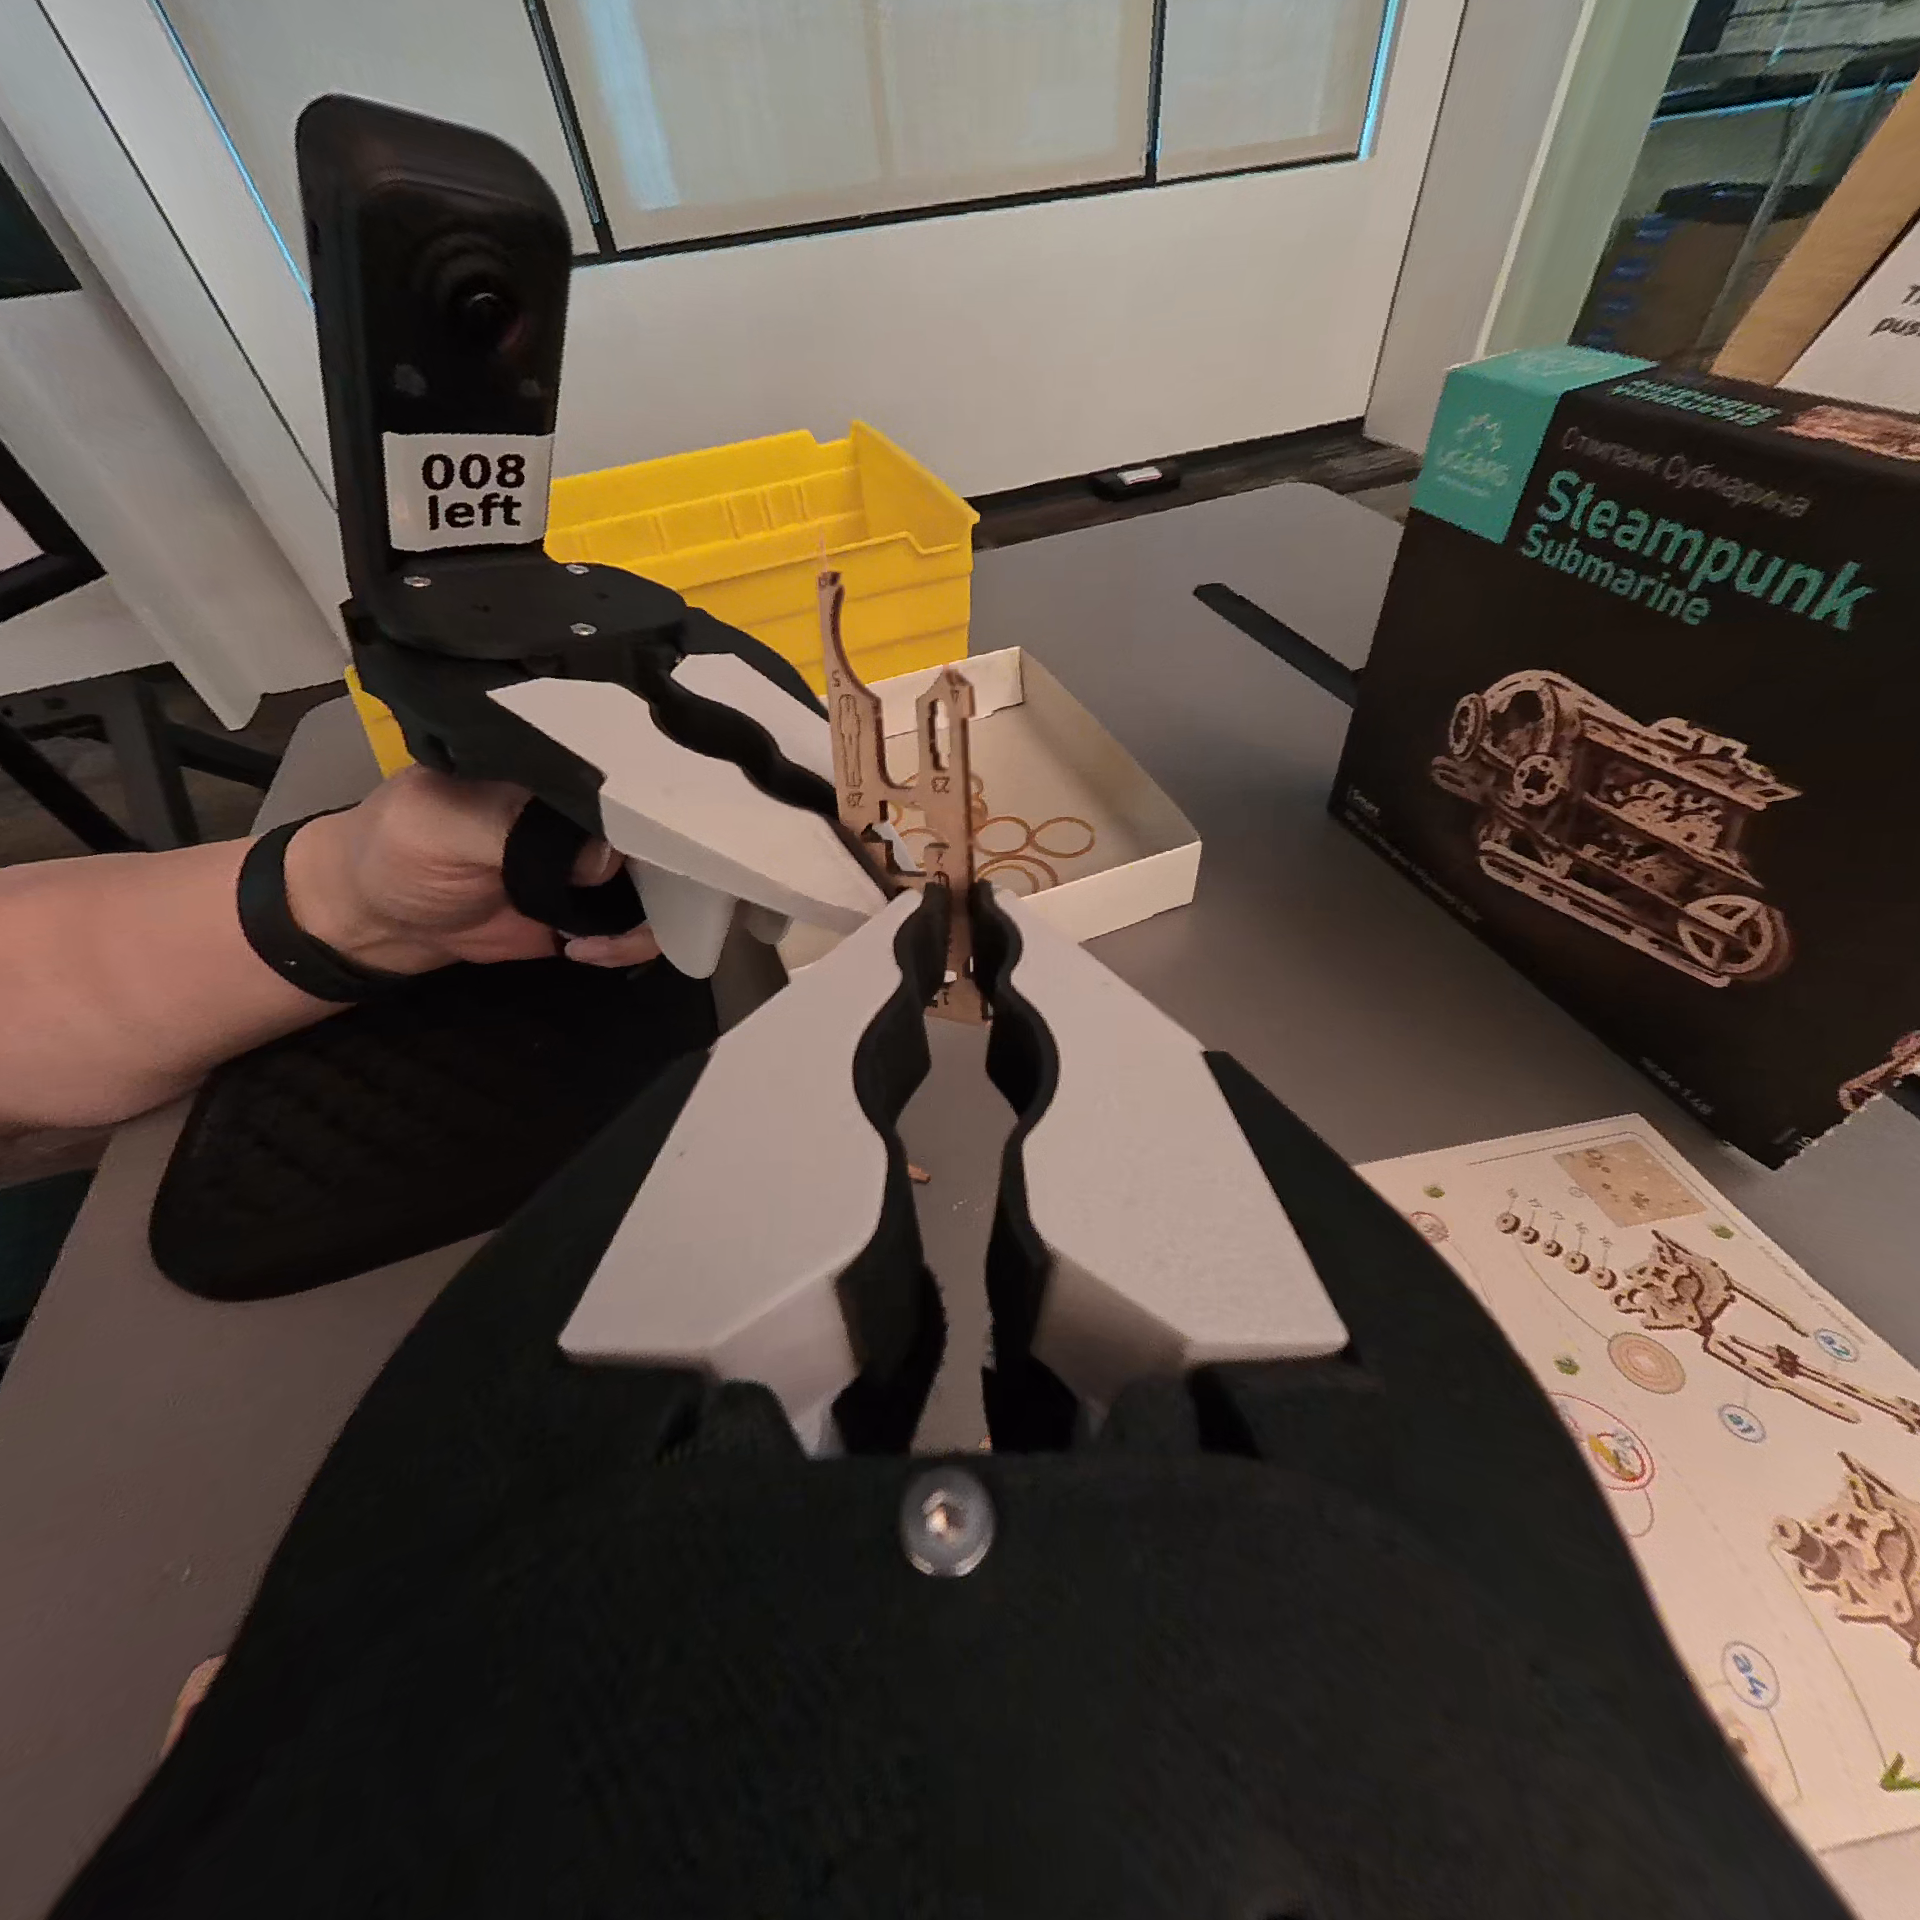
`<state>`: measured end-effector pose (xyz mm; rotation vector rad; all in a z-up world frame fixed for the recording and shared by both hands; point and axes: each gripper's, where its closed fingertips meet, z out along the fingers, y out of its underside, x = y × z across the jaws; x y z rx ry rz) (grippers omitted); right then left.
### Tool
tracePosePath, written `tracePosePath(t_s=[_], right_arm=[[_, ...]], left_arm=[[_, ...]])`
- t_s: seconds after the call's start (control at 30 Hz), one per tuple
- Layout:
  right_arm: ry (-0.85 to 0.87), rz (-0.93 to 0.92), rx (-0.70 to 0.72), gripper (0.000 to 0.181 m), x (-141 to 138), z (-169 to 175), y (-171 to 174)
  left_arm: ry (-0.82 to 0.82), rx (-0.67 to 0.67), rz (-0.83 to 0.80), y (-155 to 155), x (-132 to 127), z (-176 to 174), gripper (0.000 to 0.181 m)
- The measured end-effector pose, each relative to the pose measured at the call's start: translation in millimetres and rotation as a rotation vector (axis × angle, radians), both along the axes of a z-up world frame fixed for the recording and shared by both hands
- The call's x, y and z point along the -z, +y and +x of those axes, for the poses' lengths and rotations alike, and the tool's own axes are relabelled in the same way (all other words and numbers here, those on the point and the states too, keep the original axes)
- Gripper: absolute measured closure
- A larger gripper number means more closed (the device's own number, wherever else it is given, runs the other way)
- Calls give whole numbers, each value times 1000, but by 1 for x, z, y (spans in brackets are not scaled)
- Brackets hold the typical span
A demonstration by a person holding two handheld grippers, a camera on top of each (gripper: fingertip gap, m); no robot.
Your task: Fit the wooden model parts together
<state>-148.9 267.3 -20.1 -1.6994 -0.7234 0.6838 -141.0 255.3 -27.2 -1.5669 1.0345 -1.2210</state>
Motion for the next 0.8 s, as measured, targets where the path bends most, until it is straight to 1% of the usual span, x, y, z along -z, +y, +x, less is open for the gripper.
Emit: tracePosePath(t_s=[0.13, 0.2, 0.23, 0.3, 0.33, 0.37, 0.47, 0.57, 0.6, 0.63, 0.67, 0.77, 0.8], right_arm=[[-23, 21, 30, 179, 3, 0, 2], [7, 9, 16, 178, 2, -1, 2], [55, 2, -29, 177, -2, -2, -1], [216, -68, -180, 179, -18, -2, -12], [258, -106, -223, 179, -21, -2, -15], [256, -112, -223, 178, -21, 1, -15], [276, -103, -200, 161, -30, 7, -14], [293, -144, -196, 155, -31, 6, -14], [308, -142, -203, 155, -33, 3, -15], [323, -136, -209, 159, -36, 1, -17], [324, -137, -202, 164, -36, 0, -17], [322, -126, -195, 167, -37, -2, -17], [313, -123, -199, 171, -36, -3, -18]], left_arm=[[12, -15, 9, 2, 2, -1, 180], [15, -12, 16, 3, 2, -1, 180], [-1, 6, 3, 2, -1, -2, 180], [-104, 107, -65, -7, -14, -3, 181], [-146, 154, -105, -11, -19, -3, 181], [-163, 165, -119, -10, -20, -4, 181], [-204, 141, -92, -6, -28, -10, 181], [-221, 136, -79, -5, -33, -13, 181], [-229, 141, -82, -7, -34, -13, 181], [-233, 140, -81, -7, -35, -12, 181], [-230, 140, -75, -8, -34, -12, 181], [-204, 131, -45, -10, -33, -9, 181], [-203, 137, -44, -11, -33, -8, 181]])
